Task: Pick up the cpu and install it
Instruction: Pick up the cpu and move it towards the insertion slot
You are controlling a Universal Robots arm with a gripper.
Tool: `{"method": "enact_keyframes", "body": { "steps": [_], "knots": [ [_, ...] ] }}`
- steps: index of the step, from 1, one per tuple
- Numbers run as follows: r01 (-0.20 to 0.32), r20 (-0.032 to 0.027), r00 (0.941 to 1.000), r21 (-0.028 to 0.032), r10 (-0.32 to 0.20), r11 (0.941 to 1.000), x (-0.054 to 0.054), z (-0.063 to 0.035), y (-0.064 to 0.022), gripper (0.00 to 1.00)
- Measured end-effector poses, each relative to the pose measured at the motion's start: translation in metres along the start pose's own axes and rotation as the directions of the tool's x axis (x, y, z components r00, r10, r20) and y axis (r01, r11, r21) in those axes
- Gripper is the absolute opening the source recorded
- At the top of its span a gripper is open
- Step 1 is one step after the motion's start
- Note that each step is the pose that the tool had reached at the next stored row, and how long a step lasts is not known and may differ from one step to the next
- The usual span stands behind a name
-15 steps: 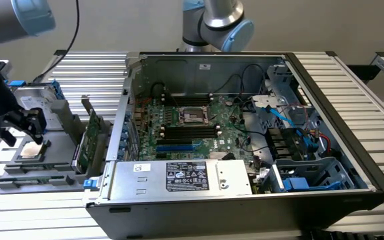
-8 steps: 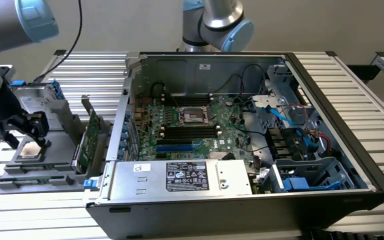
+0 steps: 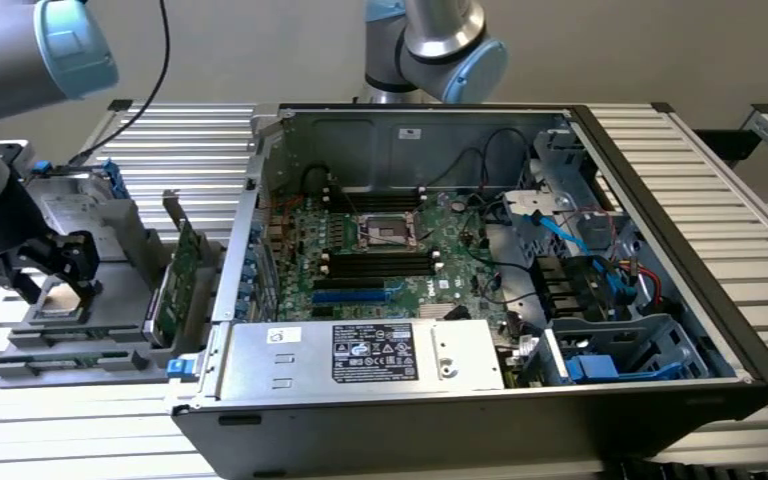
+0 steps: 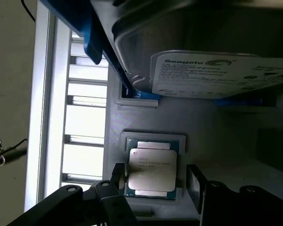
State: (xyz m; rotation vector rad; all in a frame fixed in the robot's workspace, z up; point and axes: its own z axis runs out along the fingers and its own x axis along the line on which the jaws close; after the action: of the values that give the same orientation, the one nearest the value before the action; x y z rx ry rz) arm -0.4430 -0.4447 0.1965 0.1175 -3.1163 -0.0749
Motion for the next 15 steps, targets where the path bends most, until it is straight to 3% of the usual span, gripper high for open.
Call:
{"method": "enact_keyframes", "body": {
  "steps": [6,15],
  "knots": [
    [0.000,-0.0007,1.0000,-0.0003,0.000,1.0000,0.0000,0.0019,0.0000,0.64],
    [-0.004,-0.0144,0.9999,-0.0010,0.004,1.0000,0.0000,0.0054,0.0000,0.64]
  ]
}}
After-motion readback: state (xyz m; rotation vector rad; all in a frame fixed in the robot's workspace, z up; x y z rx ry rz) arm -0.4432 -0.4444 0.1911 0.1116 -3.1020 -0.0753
